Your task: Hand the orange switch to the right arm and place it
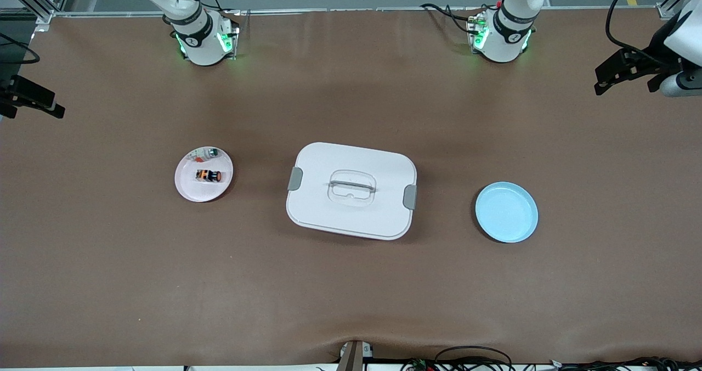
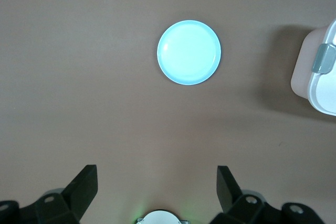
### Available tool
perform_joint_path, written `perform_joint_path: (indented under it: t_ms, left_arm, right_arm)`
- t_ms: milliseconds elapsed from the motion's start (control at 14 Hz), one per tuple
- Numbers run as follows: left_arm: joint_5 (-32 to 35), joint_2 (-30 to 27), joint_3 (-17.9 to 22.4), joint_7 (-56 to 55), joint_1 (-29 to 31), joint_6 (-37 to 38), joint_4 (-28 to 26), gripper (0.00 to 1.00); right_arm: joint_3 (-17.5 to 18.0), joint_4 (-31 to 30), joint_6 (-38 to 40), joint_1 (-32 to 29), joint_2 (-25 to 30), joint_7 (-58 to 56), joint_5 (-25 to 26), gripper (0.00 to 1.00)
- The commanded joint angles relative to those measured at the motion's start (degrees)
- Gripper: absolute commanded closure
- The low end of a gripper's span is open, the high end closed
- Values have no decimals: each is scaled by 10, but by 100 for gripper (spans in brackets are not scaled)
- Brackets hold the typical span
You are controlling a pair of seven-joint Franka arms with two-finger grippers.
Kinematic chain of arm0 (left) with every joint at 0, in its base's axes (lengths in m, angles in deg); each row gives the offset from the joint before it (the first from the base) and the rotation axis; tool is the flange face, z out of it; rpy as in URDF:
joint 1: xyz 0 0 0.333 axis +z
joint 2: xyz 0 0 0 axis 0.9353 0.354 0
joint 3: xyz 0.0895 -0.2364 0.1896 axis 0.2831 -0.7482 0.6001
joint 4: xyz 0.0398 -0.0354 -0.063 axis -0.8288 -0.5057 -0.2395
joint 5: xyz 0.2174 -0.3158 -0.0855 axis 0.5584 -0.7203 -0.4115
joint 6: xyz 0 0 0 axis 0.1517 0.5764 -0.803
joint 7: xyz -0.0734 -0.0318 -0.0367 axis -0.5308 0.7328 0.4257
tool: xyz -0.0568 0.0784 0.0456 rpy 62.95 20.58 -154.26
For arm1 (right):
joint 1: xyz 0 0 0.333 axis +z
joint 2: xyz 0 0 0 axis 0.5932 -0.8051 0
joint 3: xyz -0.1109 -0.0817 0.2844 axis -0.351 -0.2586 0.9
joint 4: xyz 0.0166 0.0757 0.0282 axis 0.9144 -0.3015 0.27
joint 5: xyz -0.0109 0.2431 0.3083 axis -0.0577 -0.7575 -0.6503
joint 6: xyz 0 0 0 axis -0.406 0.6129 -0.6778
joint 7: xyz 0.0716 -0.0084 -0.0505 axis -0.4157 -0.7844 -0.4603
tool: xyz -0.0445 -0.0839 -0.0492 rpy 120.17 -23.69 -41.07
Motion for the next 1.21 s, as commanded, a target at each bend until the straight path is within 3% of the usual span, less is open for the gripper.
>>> perform_joint_path:
  t_ms: [0,500,1143]
  left_arm:
    - [-11,-14,1,11,3,-8,-19,0]
    - [-16,-16,1,11,3,-14,-24,0]
    - [-16,-19,2,10,3,-13,-15,0]
  right_arm:
    - [4,-14,-7,-5,18,11,12,0]
    - [5,-17,-9,-6,27,64,15,0]
    - [5,-25,-22,-7,30,20,13,0]
